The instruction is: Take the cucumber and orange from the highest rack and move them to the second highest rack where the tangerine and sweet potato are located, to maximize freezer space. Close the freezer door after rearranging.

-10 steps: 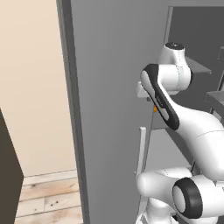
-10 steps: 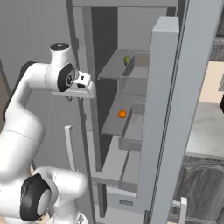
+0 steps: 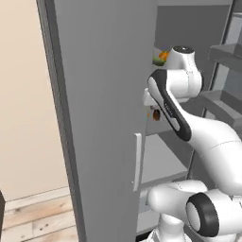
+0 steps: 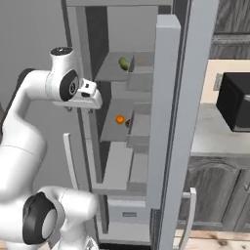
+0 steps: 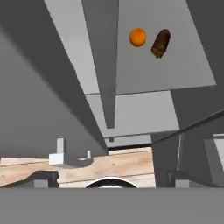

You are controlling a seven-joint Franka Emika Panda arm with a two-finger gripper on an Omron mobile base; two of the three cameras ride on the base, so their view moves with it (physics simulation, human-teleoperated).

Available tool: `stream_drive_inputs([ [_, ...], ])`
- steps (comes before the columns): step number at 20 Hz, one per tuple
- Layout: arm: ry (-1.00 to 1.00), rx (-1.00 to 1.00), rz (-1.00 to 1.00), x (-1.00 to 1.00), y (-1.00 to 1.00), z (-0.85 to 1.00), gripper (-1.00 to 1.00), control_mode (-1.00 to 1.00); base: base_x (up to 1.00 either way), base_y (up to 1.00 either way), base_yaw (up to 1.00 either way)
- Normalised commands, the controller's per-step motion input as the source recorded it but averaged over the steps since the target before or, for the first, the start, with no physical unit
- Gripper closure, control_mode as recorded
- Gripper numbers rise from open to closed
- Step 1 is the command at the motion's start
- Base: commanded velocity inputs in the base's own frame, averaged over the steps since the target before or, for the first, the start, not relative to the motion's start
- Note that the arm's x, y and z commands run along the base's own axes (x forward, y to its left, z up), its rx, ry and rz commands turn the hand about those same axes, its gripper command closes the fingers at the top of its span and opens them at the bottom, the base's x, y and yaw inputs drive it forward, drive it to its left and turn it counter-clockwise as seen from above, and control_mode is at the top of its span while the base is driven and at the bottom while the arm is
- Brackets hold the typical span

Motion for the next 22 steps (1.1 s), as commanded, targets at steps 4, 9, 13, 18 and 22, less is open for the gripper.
stream_drive_inputs([
  [4, 0.0, 0.0, 0.0, 0.0, 0.0, 0.0, -1.0, 1.0, -0.1, 0.0, -0.49],
  [9, 0.0, 0.0, 0.0, 0.0, 0.0, 0.0, -1.0, 1.0, 0.1, -0.03, -0.52],
  [13, 0.0, 0.0, 0.0, 0.0, 0.0, 0.0, -1.0, 1.0, 0.22, -0.31, -0.3],
  [18, 0.0, 0.0, 0.0, 0.0, 0.0, 0.0, -1.0, 1.0, 0.34, -0.1, -0.16],
  [22, 0.0, 0.0, 0.0, 0.0, 0.0, 0.0, -1.0, 1.0, 0.4, -0.26, -0.01],
])
